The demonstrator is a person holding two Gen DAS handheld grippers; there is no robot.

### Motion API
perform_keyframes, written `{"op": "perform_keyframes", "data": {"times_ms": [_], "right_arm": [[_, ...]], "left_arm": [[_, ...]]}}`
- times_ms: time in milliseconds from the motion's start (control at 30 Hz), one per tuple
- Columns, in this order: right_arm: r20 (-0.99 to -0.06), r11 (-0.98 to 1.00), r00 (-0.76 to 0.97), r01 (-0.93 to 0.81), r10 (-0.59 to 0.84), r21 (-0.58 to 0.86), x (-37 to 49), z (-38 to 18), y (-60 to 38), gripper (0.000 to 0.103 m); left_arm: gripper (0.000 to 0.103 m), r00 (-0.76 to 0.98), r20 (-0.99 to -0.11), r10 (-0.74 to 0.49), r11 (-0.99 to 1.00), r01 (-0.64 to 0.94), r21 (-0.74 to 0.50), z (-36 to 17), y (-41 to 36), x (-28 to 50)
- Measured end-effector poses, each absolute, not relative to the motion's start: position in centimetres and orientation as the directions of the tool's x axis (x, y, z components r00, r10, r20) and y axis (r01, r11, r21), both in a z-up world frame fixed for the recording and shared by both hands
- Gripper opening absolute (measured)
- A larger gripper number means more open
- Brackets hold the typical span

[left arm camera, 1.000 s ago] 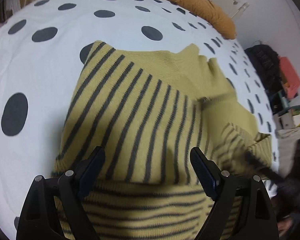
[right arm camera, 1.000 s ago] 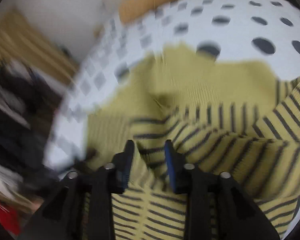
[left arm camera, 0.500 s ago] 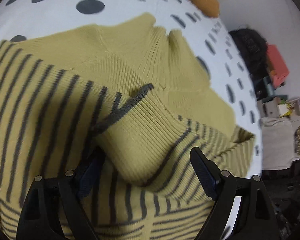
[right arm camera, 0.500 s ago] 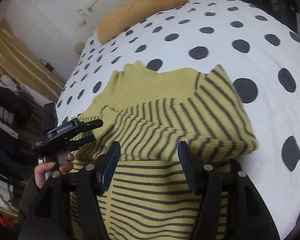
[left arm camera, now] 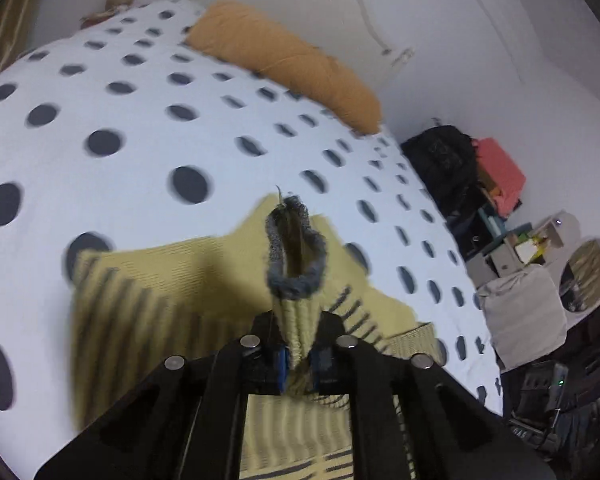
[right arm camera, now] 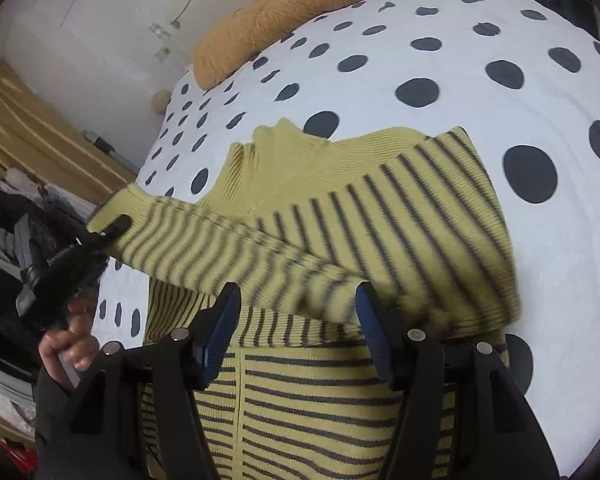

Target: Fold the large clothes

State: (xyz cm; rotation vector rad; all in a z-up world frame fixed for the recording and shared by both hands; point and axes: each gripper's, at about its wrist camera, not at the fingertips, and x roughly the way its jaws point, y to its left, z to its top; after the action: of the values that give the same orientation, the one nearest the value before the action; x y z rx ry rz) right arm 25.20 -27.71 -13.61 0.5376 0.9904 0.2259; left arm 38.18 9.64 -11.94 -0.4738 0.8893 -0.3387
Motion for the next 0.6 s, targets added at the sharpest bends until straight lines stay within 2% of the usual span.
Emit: {"op": "perform_keyframes", "data": {"times_ms": [33,67,100,133,200,267,333,367,400,467,533,600], "right_arm": [[-0.738,0.854,0.534,0.054,0.413,0.518,25.5,-13.7,-27.2,0.060],[-0.742,0.854,0.526,0.054,0.416,0.518,25.9,-14.0,-26.8,0.060],[-0.740,0.847,0.519,0.054,0.428,0.528,26.3,-14.3,-26.5,0.060],[-0.731,0.832,0.508,0.049,0.456,0.553,27.2,-14.6,-25.8,0.060],[-0.721,0.818,0.483,0.017,0.496,0.574,29.2,-14.8,-24.1,0.060],[-0.725,0.820,0.453,-0.024,0.519,0.572,31.6,-15.2,-22.1,0.060],[-0.736,0.819,0.420,-0.034,0.531,0.572,34.5,-16.2,-20.3,0.051],[-0.733,0.801,0.386,-0.023,0.560,0.599,36.1,-17.1,-19.6,0.027],[-0.726,0.771,0.341,0.006,0.597,0.637,37.7,-18.4,-19.0,0.012],[-0.720,0.744,0.297,0.043,0.628,0.667,39.3,-20.2,-18.1,0.007],[-0.731,0.742,0.246,0.066,0.636,0.668,40.1,-21.7,-16.6,0.006],[-0.673,0.673,0.210,0.079,0.710,0.735,39.1,-21.8,-15.4,0.005]], "left_arm": [[0.021,0.560,-0.706,-0.433,0.864,0.035,-0.502,-13.6,10.9,38.4],[0.037,0.499,-0.771,-0.396,0.880,-0.032,-0.473,-16.2,12.1,38.8],[0.040,0.418,-0.824,-0.382,0.887,-0.084,-0.453,-18.8,13.0,38.9],[0.037,0.376,-0.848,-0.373,0.891,-0.111,-0.441,-20.2,13.8,38.7],[0.037,0.435,-0.780,-0.450,0.822,-0.141,-0.552,-20.8,15.9,36.9],[0.055,0.498,-0.725,-0.476,0.752,-0.197,-0.629,-20.2,17.7,35.1],[0.060,0.545,-0.687,-0.481,0.711,-0.216,-0.669,-19.4,19.1,33.3],[0.060,0.548,-0.689,-0.475,0.716,-0.214,-0.665,-19.0,19.5,32.8],[0.060,0.546,-0.698,-0.463,0.734,-0.206,-0.647,-18.5,19.7,32.3],[0.059,0.536,-0.731,-0.422,0.778,-0.199,-0.596,-17.7,19.8,31.4],[0.059,0.528,-0.758,-0.383,0.811,-0.201,-0.550,-17.1,20.7,30.6],[0.059,0.521,-0.772,-0.363,0.820,-0.214,-0.530,-16.3,21.8,29.7]]}}
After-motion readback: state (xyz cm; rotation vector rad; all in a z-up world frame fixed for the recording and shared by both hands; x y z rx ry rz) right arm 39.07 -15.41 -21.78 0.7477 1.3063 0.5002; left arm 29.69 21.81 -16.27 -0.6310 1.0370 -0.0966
